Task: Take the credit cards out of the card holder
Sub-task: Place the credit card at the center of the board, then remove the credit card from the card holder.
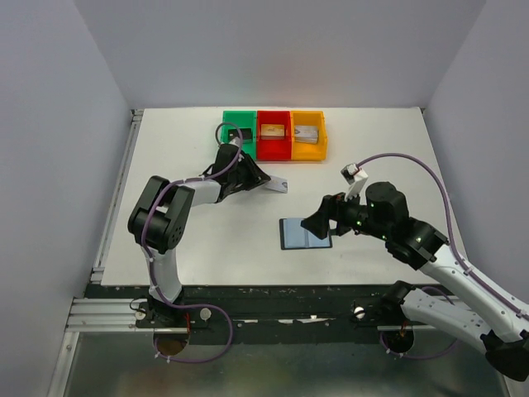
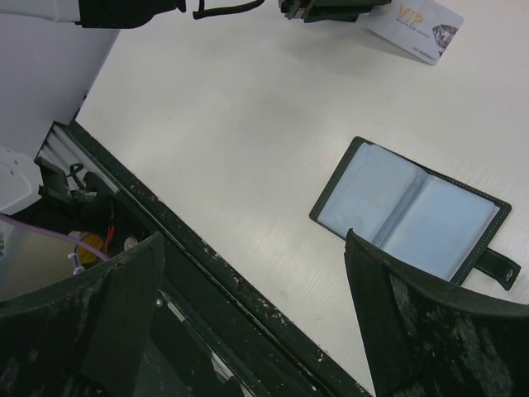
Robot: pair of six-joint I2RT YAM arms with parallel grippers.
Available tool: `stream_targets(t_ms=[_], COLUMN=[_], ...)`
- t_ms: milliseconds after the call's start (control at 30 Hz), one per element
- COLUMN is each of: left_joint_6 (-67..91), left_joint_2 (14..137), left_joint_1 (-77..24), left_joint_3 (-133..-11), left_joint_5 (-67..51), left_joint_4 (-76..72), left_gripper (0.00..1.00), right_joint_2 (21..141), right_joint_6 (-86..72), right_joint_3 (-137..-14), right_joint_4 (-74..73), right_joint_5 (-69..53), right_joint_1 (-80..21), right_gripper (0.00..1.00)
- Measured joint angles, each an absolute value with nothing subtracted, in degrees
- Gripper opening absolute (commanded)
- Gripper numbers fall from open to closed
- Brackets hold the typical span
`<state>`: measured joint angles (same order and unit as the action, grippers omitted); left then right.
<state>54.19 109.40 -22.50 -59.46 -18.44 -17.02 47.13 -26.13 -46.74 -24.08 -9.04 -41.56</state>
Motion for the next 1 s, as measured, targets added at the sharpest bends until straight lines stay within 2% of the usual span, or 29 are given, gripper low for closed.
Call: stream_targets(t_ms=[367,633,833,1000], left_joint_6=[51.9,48.9,46.9,45.0], left_joint_2=[109.4,107.8,98.1,88.3], left_joint_1=[-21.3,-21.0,-21.2,-25.0], left_joint_3=[-60.6,-60.9,-60.1,-58.0], left_joint_5=[-18.4,-16.9,-11.1,-5.7], left_joint_4=[-13.9,-9.4,-3.4,-1.0], left_gripper=[0.53,0.54,0.55,0.57], right_joint_2=[47.9,48.6,52.1,57.9], right_joint_6=[-25.9,-26.5,-27.2,-28.8], right_joint_3=[-46.7,-46.7,-46.9,-46.0], right_joint_4=[-24.1,-26.6,-30.3,-32.7], right_joint_5=[-9.0,-1.9,6.8,10.4], right_joint_1=[-41.6,-41.6,-41.4,-35.1], right_gripper=[0.96,0.97,0.93,0.84])
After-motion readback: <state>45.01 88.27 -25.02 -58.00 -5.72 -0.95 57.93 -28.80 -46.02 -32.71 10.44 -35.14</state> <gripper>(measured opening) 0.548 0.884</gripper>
